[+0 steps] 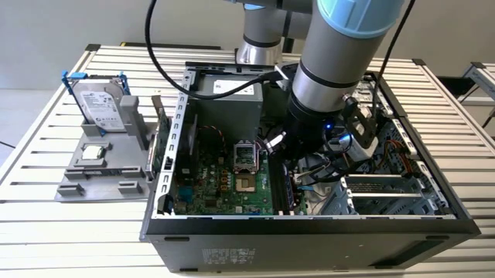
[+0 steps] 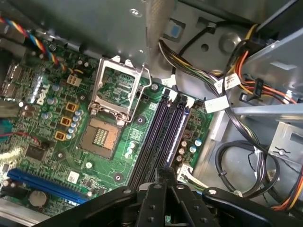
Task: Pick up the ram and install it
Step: 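Insert the ram into the slot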
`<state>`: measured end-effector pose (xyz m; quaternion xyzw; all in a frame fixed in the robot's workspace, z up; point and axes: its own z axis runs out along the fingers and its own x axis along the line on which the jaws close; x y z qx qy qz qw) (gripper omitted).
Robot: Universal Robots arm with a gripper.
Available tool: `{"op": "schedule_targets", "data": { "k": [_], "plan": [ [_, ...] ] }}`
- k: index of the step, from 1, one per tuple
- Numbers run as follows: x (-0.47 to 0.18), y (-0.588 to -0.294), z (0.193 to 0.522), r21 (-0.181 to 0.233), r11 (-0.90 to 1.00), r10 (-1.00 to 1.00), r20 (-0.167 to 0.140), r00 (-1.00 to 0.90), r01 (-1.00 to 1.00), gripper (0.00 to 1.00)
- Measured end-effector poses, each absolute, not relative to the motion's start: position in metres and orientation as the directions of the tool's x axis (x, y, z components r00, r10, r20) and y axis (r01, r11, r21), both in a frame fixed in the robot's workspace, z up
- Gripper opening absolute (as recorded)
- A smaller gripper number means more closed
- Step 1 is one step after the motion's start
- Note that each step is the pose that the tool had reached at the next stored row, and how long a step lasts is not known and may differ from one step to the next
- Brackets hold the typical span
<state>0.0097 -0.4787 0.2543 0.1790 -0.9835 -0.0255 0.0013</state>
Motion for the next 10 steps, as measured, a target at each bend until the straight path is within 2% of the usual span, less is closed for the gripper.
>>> {"op": "schedule_targets", "data": {
  "k": [10],
  "plan": [
    [0.0097, -0.4786, 0.2543, 0.051, 0.89, -0.454, -0.007, -0.891, -0.454, 0.0]
  ]
}}
